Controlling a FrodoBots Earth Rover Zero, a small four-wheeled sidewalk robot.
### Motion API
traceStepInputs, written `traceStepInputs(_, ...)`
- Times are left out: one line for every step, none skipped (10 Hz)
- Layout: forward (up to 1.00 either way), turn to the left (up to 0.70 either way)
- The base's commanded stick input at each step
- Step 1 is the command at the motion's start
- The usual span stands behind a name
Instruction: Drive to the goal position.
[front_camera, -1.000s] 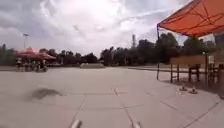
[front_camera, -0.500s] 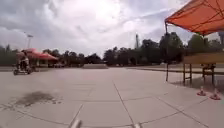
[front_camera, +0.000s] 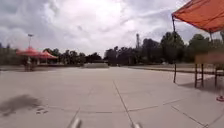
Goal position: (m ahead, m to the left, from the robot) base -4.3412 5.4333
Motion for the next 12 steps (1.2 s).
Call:
traceStepInputs(0.85, 0.01)
traceStepInputs(0.85, -0.02)
traceStepInputs(0.85, -0.02)
traceStepInputs(0.85, -0.01)
traceStepInputs(0.85, 0.03)
traceStepInputs(0.85, 0.29)
traceStepInputs(0.85, 0.32)
traceStepInputs(0.85, 0.32)
traceStepInputs(0.85, 0.32)
traceStepInputs(0.85, 0.32)
traceStepInputs(0.85, 0.32)
traceStepInputs(0.85, 0.32)
